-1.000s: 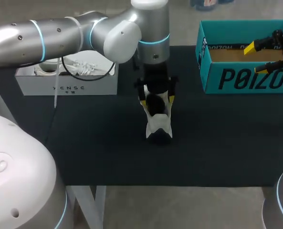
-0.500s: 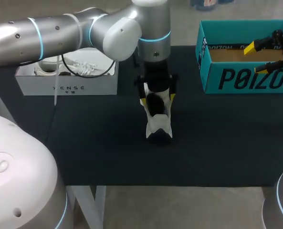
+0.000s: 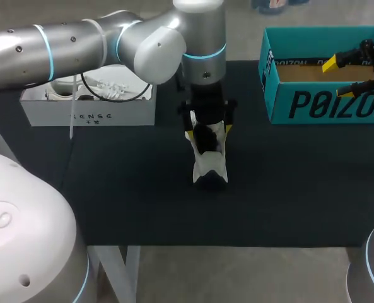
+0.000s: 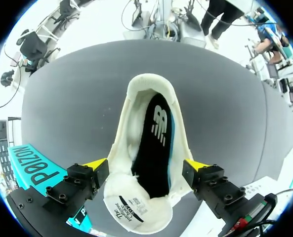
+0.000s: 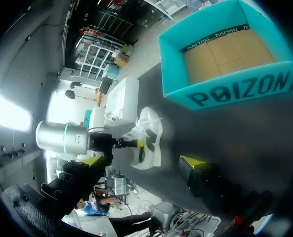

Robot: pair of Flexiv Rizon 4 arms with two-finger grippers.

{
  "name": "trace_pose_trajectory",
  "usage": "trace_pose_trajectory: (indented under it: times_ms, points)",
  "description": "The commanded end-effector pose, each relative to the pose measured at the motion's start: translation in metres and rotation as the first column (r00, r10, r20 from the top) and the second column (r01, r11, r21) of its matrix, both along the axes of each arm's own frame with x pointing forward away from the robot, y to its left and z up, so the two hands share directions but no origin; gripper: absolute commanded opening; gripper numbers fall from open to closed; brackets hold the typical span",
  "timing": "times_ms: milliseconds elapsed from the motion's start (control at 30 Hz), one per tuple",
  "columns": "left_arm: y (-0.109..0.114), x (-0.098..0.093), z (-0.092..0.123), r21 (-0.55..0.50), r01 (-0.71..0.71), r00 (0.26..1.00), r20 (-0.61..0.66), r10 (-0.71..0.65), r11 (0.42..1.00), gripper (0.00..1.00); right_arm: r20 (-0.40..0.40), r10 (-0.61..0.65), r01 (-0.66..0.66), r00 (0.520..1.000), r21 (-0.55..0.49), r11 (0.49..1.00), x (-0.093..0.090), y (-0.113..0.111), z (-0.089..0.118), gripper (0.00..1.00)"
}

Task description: Take the shoe out of the shoebox, open the shoe tongue, remove and reinsert the insole, then place the shoe into the shoebox

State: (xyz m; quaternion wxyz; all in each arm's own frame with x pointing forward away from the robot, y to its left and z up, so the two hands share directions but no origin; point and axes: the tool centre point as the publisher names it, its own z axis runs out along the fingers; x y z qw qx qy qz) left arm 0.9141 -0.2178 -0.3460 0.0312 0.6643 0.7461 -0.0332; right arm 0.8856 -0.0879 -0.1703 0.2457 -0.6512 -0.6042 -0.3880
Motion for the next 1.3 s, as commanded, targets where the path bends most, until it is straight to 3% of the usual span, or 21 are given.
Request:
trace_pose_trajectory:
  times_ms: [33,667,833,1300]
  points:
    - [0.002,0.001,-0.001,0.005,-0.006,1.000,-0.007,0.006,1.000,1.00,-0.001,0.000,0.000,1.000,-0.003,1.000,0.000,0.000,0.000,1.00]
    - [0.004,0.030,-0.008,0.020,-0.073,0.997,-0.036,0.074,0.997,1.00,-0.001,0.000,0.000,1.000,-0.003,1.000,0.000,0.000,0.000,1.00]
    - [0.004,0.029,0.001,0.028,-0.068,0.997,-0.026,0.069,0.997,1.00,-0.001,0.000,0.000,1.000,-0.003,1.000,0.000,0.000,0.000,1.00]
    - [0.010,0.052,0.026,-0.009,-0.158,0.987,0.038,0.158,0.987,1.00,-0.001,0.000,0.000,1.000,-0.003,1.000,0.000,0.000,0.000,1.00]
